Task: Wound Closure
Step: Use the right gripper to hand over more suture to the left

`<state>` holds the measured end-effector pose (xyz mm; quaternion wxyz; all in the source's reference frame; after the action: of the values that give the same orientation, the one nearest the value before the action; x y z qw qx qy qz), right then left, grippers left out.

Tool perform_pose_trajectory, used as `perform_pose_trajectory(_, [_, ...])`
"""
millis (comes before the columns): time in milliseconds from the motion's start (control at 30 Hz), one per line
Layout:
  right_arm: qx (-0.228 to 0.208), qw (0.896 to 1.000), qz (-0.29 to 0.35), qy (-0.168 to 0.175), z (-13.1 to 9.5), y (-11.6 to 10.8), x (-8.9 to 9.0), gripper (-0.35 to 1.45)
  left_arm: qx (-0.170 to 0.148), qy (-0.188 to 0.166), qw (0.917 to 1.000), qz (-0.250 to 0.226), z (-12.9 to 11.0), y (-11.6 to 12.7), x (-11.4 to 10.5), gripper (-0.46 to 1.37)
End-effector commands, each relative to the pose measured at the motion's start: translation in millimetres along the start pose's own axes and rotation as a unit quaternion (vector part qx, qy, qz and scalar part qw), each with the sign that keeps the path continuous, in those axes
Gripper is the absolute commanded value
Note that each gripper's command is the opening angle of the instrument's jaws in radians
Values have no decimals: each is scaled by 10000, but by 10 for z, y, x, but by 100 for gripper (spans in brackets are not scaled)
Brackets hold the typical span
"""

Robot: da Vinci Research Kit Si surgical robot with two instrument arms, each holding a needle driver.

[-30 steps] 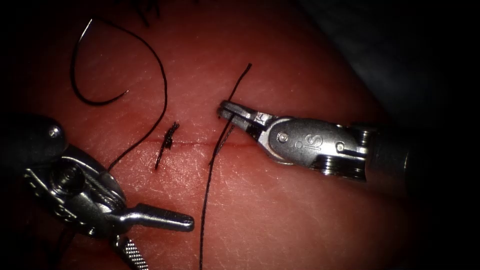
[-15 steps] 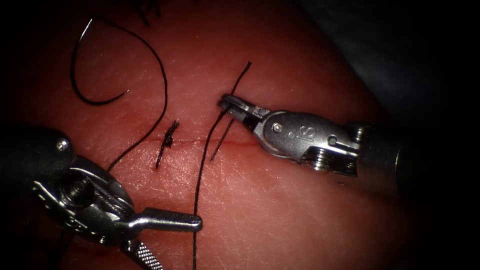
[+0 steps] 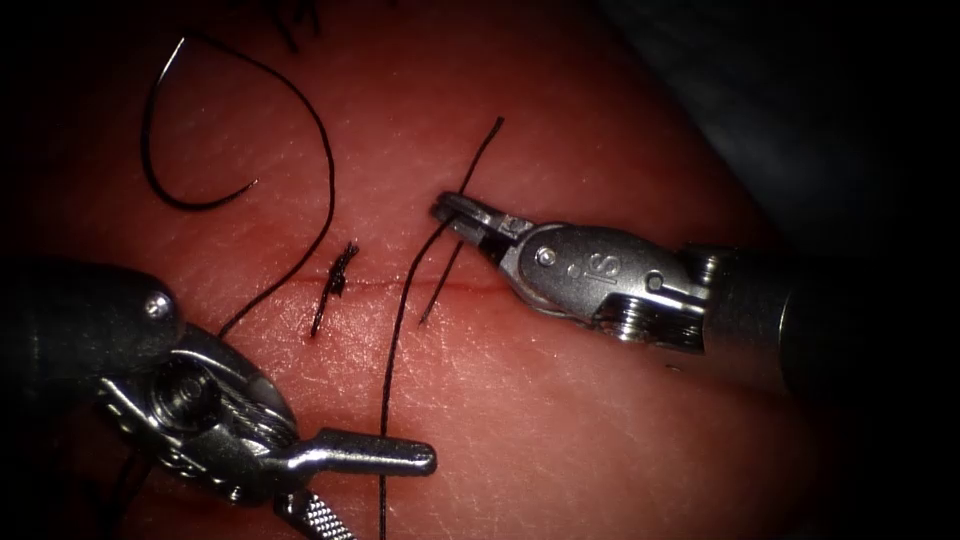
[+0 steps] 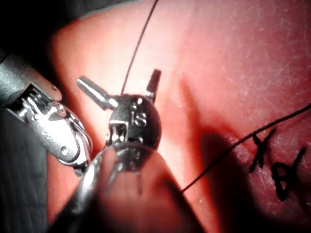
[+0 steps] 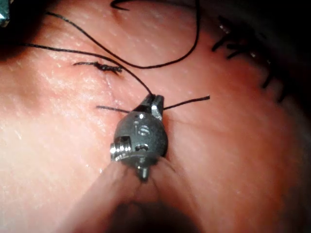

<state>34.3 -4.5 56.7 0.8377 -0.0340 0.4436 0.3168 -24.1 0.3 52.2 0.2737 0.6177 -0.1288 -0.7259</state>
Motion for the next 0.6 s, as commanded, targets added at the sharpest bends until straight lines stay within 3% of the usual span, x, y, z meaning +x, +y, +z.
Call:
perform_pose_trajectory(33, [-14,10000,5,1,0,0,0,-35,6,19,10000,1,0,0,0,95])
perform_pose_trajectory(400, [-21,10000,7,-1,2,-1,1,-35,48,-22,10000,29,14,1,6,92])
perform_pose_trajectory(600, [-14,10000,4,-14,1,0,0,-35,42,-14,10000,66,16,3,11,79])
